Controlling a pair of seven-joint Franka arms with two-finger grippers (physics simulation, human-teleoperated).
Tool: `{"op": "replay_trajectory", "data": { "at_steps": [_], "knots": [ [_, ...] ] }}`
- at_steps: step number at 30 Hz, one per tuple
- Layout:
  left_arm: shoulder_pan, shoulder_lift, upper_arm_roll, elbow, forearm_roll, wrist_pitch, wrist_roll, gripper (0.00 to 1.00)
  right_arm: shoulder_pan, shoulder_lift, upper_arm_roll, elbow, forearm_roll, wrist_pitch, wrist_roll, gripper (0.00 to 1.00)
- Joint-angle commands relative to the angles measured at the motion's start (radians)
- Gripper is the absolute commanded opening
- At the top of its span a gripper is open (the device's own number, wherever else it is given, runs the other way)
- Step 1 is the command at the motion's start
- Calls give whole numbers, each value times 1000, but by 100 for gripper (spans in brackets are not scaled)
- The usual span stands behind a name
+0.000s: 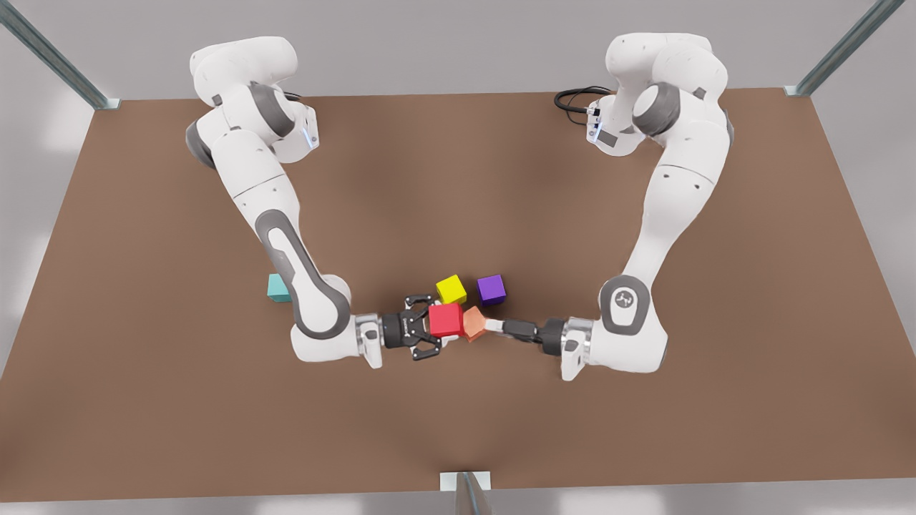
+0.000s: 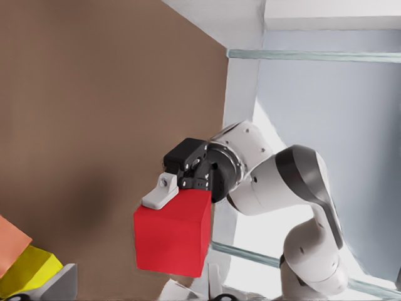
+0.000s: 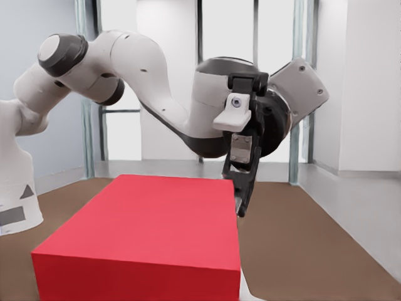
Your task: Pick up red wooden cube and pass to hand red wooden cube and place in blue wooden cube
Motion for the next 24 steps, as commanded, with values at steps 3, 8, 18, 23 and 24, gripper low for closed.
{"op": "replay_trajectory", "data": {
  "at_steps": [3, 8, 18, 23, 24],
  "knots": [
    [128, -150, 0, 3, 548, -491, -82, 100, -171, -44, -7, -13, -453, -112, 112, 43],
    [167, -335, 1, 3, 1163, -547, -86, 100, -239, -227, -9, -11, -1365, -181, 822, 44],
    [142, -802, 158, -496, 925, -363, -240, 100, -337, -627, -46, -709, -1632, 203, 1172, 43],
    [144, -795, 156, -494, 925, -369, -253, 100, -335, -693, -44, -840, -1633, 273, 1172, 43],
    [145, -794, 156, -494, 925, -369, -253, 100, -332, -684, -43, -841, -1633, 278, 1172, 43]
  ]
}}
